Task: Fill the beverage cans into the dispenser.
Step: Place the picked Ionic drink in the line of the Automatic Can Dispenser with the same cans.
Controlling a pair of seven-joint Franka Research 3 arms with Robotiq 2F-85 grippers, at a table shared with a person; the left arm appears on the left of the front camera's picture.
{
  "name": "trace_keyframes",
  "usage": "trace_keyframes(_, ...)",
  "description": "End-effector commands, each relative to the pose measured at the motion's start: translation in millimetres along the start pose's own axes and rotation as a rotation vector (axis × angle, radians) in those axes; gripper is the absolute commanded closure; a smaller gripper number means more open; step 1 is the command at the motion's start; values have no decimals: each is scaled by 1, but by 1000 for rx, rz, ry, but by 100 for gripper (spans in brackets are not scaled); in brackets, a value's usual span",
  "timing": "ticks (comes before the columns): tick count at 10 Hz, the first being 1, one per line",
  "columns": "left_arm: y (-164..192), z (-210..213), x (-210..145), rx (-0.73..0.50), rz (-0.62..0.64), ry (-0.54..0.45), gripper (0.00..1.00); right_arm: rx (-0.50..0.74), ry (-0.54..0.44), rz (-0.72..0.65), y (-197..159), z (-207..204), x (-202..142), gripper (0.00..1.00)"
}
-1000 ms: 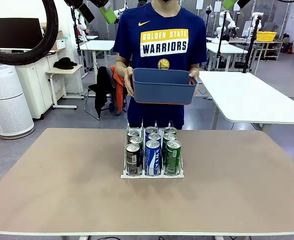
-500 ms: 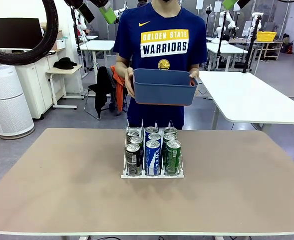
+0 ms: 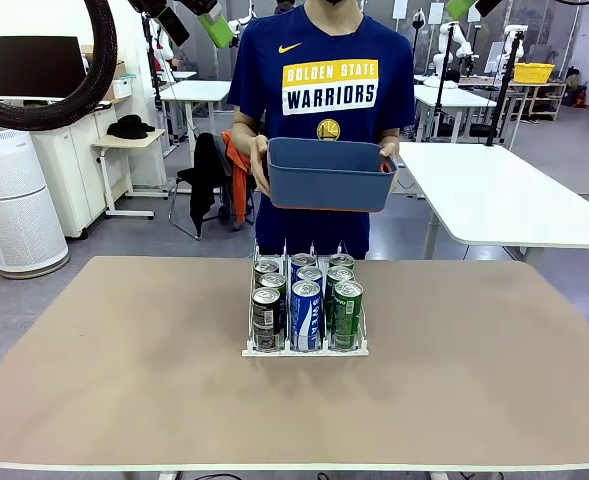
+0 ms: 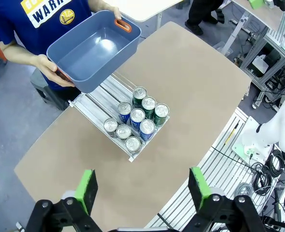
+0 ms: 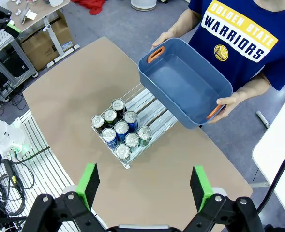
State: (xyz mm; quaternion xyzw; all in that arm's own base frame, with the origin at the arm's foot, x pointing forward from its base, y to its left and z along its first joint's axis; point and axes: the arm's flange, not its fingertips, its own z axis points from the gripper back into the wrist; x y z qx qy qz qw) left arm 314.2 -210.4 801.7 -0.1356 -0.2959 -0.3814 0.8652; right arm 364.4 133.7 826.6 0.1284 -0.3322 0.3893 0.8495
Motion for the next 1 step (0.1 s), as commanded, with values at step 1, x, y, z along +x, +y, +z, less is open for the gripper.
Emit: trace_keyframes(1, 0, 0, 0, 0, -1, 0, 0, 0, 0, 0, 1, -1, -1, 0)
